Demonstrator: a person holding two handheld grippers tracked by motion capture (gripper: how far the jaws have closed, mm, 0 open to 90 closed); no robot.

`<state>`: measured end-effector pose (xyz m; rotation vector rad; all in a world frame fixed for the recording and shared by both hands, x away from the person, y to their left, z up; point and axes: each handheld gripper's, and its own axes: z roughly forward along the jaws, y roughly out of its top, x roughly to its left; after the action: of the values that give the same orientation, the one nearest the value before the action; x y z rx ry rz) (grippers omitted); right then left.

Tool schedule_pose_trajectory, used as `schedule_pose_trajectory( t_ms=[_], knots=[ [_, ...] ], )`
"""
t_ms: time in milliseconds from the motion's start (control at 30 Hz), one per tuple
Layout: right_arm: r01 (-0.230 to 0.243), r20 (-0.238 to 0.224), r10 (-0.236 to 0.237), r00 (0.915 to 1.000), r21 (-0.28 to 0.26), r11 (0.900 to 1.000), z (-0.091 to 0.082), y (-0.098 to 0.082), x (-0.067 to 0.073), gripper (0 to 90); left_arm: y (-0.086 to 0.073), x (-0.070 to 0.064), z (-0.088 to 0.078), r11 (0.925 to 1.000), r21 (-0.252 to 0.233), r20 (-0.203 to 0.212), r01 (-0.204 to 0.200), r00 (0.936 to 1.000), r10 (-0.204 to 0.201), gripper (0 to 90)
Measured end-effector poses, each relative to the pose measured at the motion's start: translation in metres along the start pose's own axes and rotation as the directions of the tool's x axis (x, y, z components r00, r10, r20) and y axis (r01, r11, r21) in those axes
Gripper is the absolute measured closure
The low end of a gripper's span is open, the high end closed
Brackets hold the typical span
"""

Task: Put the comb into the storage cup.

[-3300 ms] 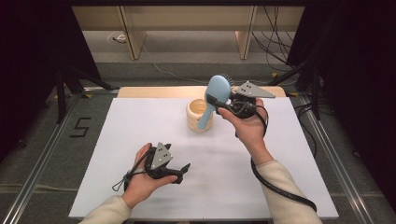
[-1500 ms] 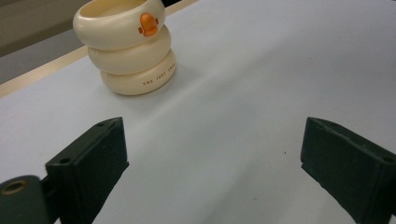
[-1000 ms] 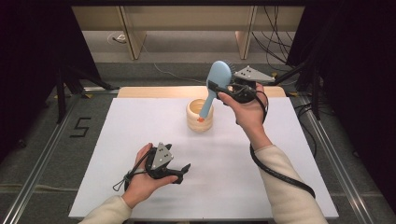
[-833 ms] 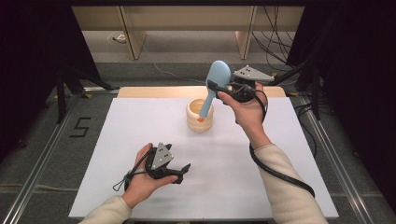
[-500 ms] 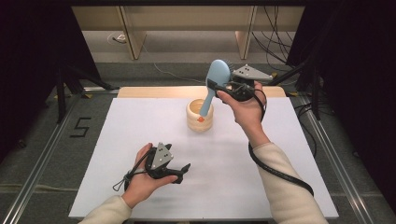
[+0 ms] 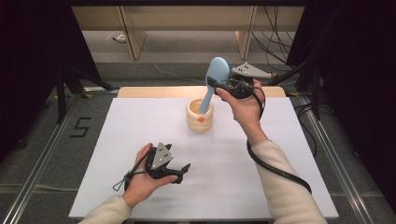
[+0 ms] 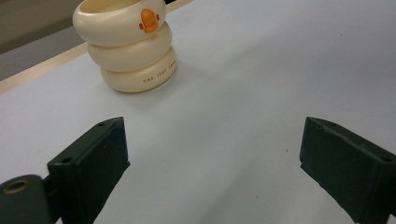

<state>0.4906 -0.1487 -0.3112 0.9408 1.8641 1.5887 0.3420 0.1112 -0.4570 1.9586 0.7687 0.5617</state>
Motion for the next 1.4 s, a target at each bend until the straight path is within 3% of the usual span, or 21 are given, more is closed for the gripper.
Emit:
schedule_pose_trajectory(
  t_ms=[1400],
  knots=[
    [-0.027, 0.039, 0.027, 0.9989, 0.014, 1.000, 0.017, -0.003, -0.009, 50.7, 0.000, -0.001, 0.000, 1.0000, 0.001, 0.004, 0.000, 1.0000, 0.000, 7.2]
  ],
)
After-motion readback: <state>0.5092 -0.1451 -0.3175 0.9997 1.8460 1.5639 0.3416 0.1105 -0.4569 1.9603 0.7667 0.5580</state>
